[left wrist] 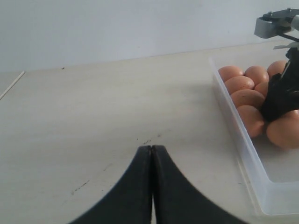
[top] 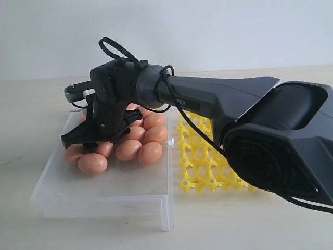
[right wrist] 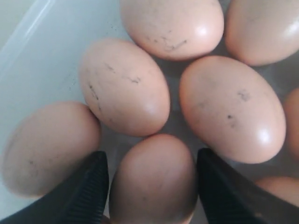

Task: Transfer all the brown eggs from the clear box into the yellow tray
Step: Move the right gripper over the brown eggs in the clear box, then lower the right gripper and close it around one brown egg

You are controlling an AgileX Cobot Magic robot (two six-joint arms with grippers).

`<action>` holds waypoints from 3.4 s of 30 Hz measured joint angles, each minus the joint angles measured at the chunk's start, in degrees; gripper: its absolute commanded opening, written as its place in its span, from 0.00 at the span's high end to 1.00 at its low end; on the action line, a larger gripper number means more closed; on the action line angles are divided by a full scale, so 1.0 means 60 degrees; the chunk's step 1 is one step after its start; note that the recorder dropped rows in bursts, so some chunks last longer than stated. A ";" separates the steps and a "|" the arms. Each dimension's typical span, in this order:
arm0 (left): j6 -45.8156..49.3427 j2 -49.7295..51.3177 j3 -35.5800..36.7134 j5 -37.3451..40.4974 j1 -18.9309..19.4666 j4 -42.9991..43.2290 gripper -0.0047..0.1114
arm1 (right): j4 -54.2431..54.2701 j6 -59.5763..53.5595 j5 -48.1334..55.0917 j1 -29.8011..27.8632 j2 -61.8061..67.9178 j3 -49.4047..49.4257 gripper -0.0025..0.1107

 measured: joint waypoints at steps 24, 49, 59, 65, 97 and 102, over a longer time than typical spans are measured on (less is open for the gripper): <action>0.0000 0.0000 0.0000 0.0000 0.0000 0.0000 0.96 | -0.0115 0.0000 -0.0716 0.0000 0.0113 0.0000 0.98; 0.0000 0.0000 0.0000 0.0000 0.0000 0.0000 0.96 | 0.0531 -0.1140 0.0120 0.0000 -0.0810 -0.0020 0.75; 0.0000 0.0000 0.0000 0.0000 0.0000 0.0000 0.96 | 0.0612 -0.1252 0.0314 0.0000 -0.0681 -0.0020 0.49; 0.0000 0.0000 0.0000 0.0000 0.0000 0.0000 0.96 | 0.0879 -0.1252 0.0467 0.0000 -0.0492 -0.0020 0.50; 0.0000 0.0000 0.0000 0.0000 0.0000 0.0000 0.96 | 0.1033 -0.0699 0.1122 0.0018 -0.0051 -0.0020 0.50; 0.0000 0.0000 0.0000 0.0000 0.0000 0.0000 0.96 | 0.1033 -0.0845 0.0819 0.0018 -0.0051 -0.0020 0.50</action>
